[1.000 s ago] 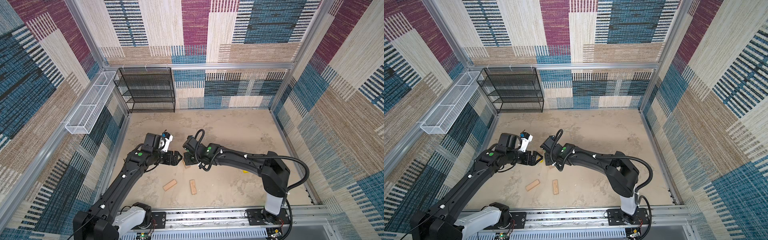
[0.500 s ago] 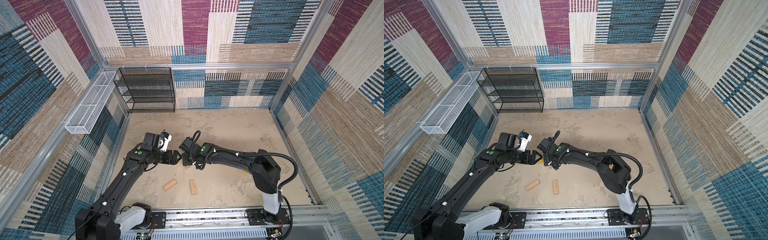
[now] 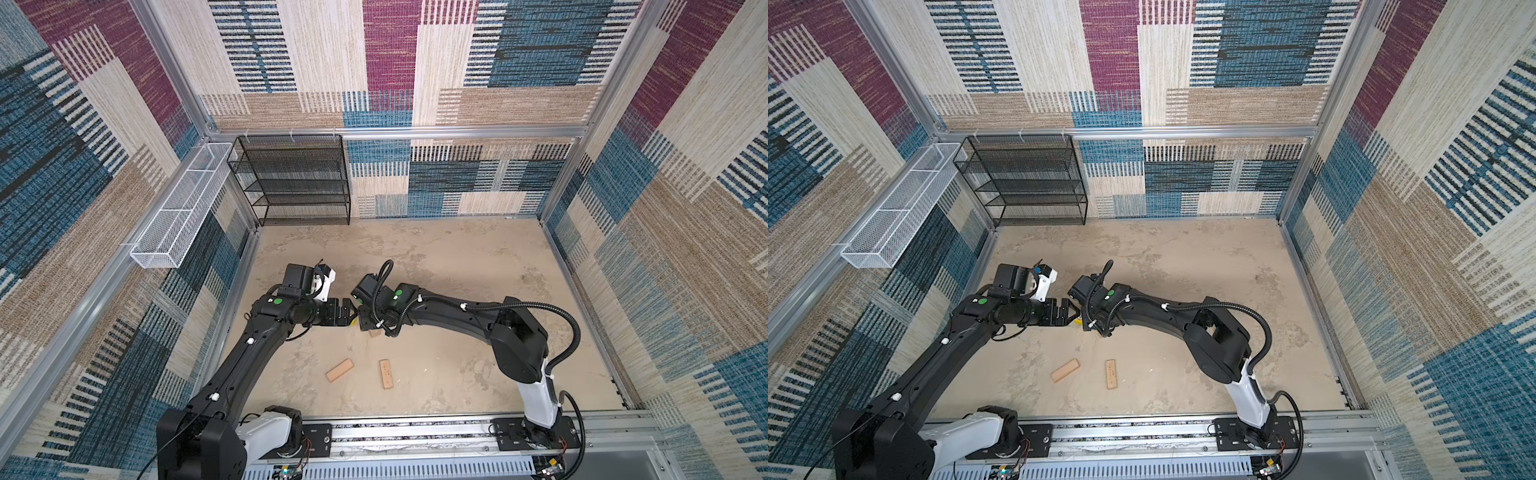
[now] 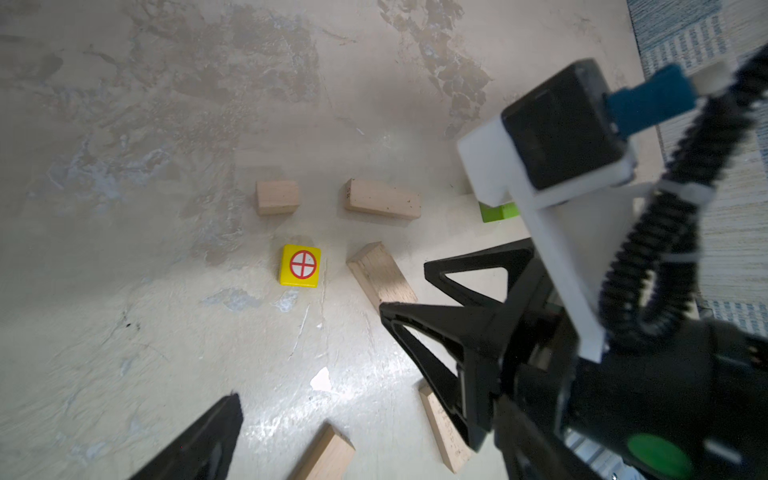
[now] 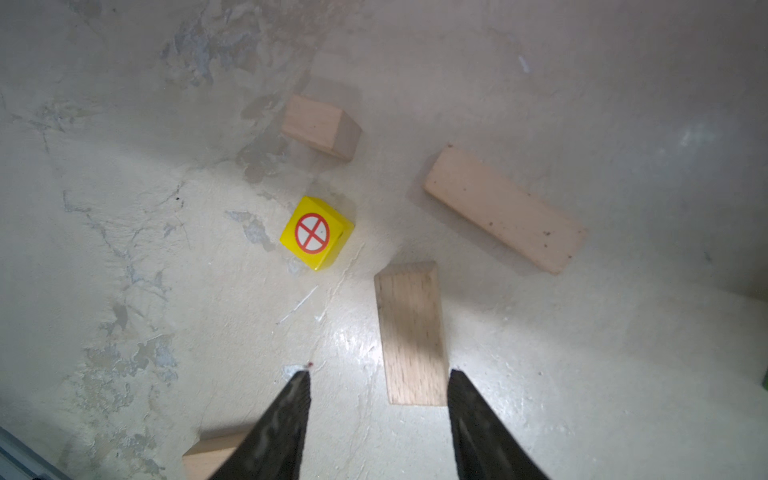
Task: Build the wood block tower
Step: 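Move the right gripper over the upright wooden block near the yellow cube, then lower the right gripper and close it on the upright wooden block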
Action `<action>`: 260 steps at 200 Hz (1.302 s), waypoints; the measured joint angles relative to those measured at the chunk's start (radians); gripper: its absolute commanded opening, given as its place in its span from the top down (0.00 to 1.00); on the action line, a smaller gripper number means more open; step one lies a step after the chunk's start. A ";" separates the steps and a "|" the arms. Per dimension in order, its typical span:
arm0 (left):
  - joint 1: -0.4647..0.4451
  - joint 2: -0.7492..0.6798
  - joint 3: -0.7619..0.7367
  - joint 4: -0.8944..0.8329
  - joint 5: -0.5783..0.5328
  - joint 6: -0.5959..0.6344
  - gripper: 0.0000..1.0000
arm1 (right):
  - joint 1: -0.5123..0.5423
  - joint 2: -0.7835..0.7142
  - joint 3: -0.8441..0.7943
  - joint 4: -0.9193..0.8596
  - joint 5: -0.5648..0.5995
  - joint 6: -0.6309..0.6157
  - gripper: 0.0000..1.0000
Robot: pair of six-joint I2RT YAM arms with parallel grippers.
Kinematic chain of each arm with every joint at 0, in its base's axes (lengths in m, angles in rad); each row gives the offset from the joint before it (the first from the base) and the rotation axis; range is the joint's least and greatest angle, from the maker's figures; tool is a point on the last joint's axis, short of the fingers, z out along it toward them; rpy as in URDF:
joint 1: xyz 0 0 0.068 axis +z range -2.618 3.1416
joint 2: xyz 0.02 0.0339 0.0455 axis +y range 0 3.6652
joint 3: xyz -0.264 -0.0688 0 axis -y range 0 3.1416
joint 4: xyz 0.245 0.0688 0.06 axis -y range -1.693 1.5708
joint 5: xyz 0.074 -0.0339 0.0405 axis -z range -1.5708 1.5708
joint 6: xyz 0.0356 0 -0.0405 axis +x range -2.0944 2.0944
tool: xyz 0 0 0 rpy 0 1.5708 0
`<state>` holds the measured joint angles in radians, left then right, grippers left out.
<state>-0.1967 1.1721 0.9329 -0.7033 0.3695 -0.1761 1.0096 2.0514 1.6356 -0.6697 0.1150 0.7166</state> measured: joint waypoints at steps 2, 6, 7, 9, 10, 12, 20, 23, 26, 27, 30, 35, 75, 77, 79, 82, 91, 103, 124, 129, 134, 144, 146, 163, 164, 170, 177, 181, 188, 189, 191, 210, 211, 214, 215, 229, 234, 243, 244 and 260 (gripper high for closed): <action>0.002 0.000 0.000 -0.001 -0.001 0.000 0.00 | 0.000 0.002 0.000 0.000 0.000 0.000 0.45; 0.006 0.000 0.000 -0.003 -0.001 -0.001 0.00 | 0.000 0.003 0.001 0.000 0.000 0.000 0.45; 0.006 0.000 0.000 -0.003 -0.001 -0.001 0.00 | 0.000 0.004 0.001 0.000 0.000 0.000 0.45; 0.009 -0.001 0.000 -0.004 -0.001 -0.001 0.00 | 0.000 0.005 0.001 0.000 0.000 0.000 0.45; 0.010 -0.001 0.000 -0.005 -0.002 -0.002 0.00 | 0.000 0.005 0.001 0.000 0.000 0.000 0.45; 0.012 -0.002 0.000 -0.005 -0.002 -0.002 0.00 | 0.000 0.006 0.001 0.000 0.000 0.000 0.45; 0.019 -0.003 0.000 -0.008 -0.005 -0.005 0.00 | 0.000 0.008 0.002 0.000 0.000 0.000 0.46; 0.021 -0.004 0.000 -0.010 -0.007 -0.005 0.00 | 0.000 0.009 0.002 0.000 0.000 0.000 0.46; 0.023 -0.005 0.000 -0.012 -0.009 -0.005 0.00 | 0.000 0.009 0.002 0.000 0.001 0.000 0.46; 0.024 -0.005 0.000 -0.012 -0.010 -0.006 0.00 | 0.000 0.010 0.002 0.000 0.001 0.000 0.46; 0.026 -0.007 0.000 -0.014 -0.013 -0.006 0.00 | 0.000 0.010 0.002 0.000 0.001 0.000 0.46; 0.027 -0.010 0.000 -0.015 -0.020 -0.007 0.00 | 0.000 0.011 0.003 0.000 0.002 0.000 0.46; 0.037 -0.017 -0.002 -0.017 -0.027 -0.008 0.00 | 0.000 0.036 0.031 -0.001 0.018 -0.006 0.47; 0.037 -0.016 -0.002 -0.017 -0.027 -0.008 0.00 | 0.000 0.037 0.032 -0.001 0.019 -0.008 0.47; 0.037 -0.016 -0.002 -0.017 -0.027 -0.008 0.00 | 0.000 0.039 0.033 -0.001 0.019 -0.008 0.47; 0.037 -0.016 -0.002 -0.017 -0.027 -0.008 0.00 | 0.000 0.041 0.034 -0.001 0.019 -0.008 0.47; 0.038 -0.014 -0.002 -0.017 -0.027 -0.008 0.00 | 0.000 0.048 0.037 -0.003 0.020 -0.008 0.47; 0.039 -0.012 -0.002 -0.017 -0.027 -0.008 0.00 | 0.000 0.056 0.042 -0.006 0.024 -0.008 0.47; 0.040 -0.010 -0.002 -0.017 -0.026 -0.008 0.00 | 0.000 0.063 0.048 -0.009 0.027 -0.008 0.47; 0.040 -0.009 -0.002 -0.017 -0.026 -0.008 0.00 | 0.000 0.066 0.051 -0.011 0.027 -0.009 0.47; 0.041 -0.008 -0.002 -0.017 -0.026 -0.008 0.00 | 0.000 0.069 0.055 -0.014 0.028 -0.012 0.47; 0.042 -0.008 -0.002 -0.017 -0.026 -0.009 0.00 | 0.000 0.077 0.063 -0.019 0.029 -0.012 0.48; 0.042 -0.008 -0.002 -0.017 -0.026 -0.009 0.00 | 0.000 0.078 0.064 -0.022 0.031 -0.012 0.48; 0.042 -0.008 -0.003 -0.017 -0.026 -0.010 0.00 | 0.000 0.087 0.071 -0.034 0.035 -0.019 0.49; 0.042 -0.008 -0.003 -0.017 -0.026 -0.010 0.00 | 0.000 0.087 0.071 -0.034 0.036 -0.019 0.49; 0.042 -0.008 -0.003 -0.017 -0.026 -0.011 0.00 | 0.000 0.087 0.071 -0.038 0.038 -0.019 0.49; 0.042 -0.008 -0.003 -0.017 -0.026 -0.011 0.00 | 0.000 0.087 0.071 -0.039 0.040 -0.019 0.49; 0.042 -0.008 -0.003 -0.017 -0.026 -0.011 0.00 | 0.000 0.087 0.071 -0.039 0.043 -0.019 0.49; 0.042 -0.008 -0.003 -0.017 -0.026 -0.011 0.00 | 0.000 0.087 0.071 -0.039 0.046 -0.019 0.49; 0.042 -0.008 -0.003 -0.017 -0.026 -0.011 0.00 | 0.000 0.087 0.071 -0.039 0.046 -0.019 0.49; 0.042 -0.008 -0.003 -0.017 -0.026 -0.011 0.00 | 0.000 0.087 0.071 -0.039 0.047 -0.019 0.49; 0.042 -0.008 -0.003 -0.017 -0.025 -0.011 0.00 | 0.000 0.088 0.071 -0.042 0.053 -0.019 0.50; 0.042 -0.008 -0.003 -0.017 -0.025 -0.011 0.00 | 0.000 0.088 0.071 -0.042 0.053 -0.019 0.50; 0.043 -0.008 -0.003 -0.017 -0.025 -0.011 0.00 | 0.000 0.088 0.072 -0.043 0.053 -0.019 0.50; 0.043 -0.008 -0.003 -0.017 -0.025 -0.011 0.00 | 0.000 0.088 0.072 -0.044 0.053 -0.019 0.50; 0.044 -0.006 -0.003 -0.017 -0.023 -0.011 0.00 | 0.000 0.088 0.072 -0.046 0.056 -0.020 0.51; 0.044 -0.004 -0.003 -0.017 -0.023 -0.011 0.00 | 0.000 0.088 0.071 -0.046 0.060 -0.022 0.51; 0.044 0.000 -0.003 -0.017 -0.023 -0.011 0.00 | 0.000 0.088 0.068 -0.046 0.063 -0.023 0.51; 0.044 0.000 -0.003 -0.017 -0.023 -0.011 0.00 | 0.000 0.088 0.068 -0.046 0.063 -0.023 0.52; 0.044 0.002 -0.003 -0.017 -0.022 -0.011 0.00 | 0.000 0.088 0.058 -0.047 0.069 -0.024 0.52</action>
<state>-0.1528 1.1740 0.9295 -0.7204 0.3473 -0.1867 1.0092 2.1391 1.6936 -0.7162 0.1837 0.6930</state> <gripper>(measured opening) 0.998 0.485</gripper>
